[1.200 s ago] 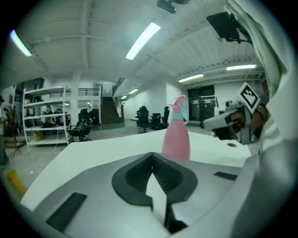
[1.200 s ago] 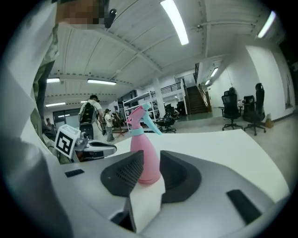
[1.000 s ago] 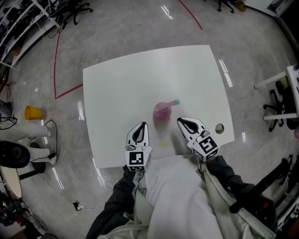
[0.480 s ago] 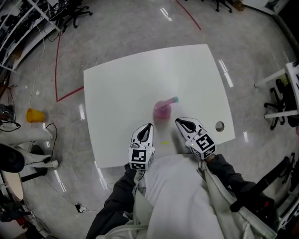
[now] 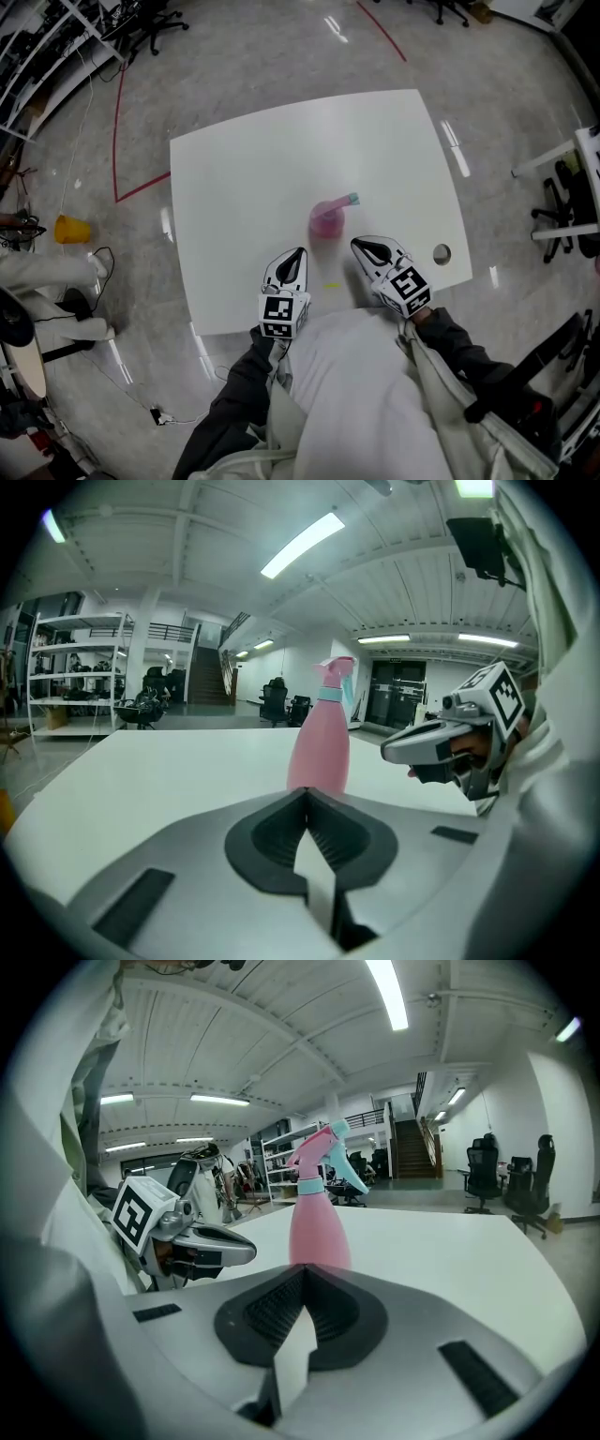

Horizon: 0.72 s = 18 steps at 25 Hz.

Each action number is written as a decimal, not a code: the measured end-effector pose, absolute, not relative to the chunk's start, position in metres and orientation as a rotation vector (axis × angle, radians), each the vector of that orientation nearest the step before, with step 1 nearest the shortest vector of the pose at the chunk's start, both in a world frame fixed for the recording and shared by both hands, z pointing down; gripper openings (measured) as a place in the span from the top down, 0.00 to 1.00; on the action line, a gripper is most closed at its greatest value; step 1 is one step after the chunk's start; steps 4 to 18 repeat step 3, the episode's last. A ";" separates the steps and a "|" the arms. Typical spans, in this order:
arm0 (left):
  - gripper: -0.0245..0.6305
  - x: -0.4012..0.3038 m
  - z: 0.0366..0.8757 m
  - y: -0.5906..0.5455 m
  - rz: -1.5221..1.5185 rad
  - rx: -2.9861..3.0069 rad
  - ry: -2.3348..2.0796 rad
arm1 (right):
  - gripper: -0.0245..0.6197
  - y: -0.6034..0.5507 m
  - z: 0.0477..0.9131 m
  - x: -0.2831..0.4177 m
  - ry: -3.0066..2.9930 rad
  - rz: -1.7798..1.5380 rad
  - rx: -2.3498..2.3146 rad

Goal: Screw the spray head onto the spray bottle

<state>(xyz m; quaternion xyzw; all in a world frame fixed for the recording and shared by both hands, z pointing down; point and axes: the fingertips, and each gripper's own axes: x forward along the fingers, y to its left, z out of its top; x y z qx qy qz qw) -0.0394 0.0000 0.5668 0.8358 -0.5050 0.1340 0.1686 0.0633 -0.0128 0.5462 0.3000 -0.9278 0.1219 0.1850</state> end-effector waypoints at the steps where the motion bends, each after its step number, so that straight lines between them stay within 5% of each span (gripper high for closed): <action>1: 0.95 -0.040 0.568 0.000 0.387 2.376 -1.435 | 0.97 -0.013 0.547 0.063 -2.614 0.347 0.840; 18: 0.95 -0.040 0.570 -0.001 0.405 2.374 -1.431 | 0.97 -0.014 0.547 0.062 -2.612 0.356 0.831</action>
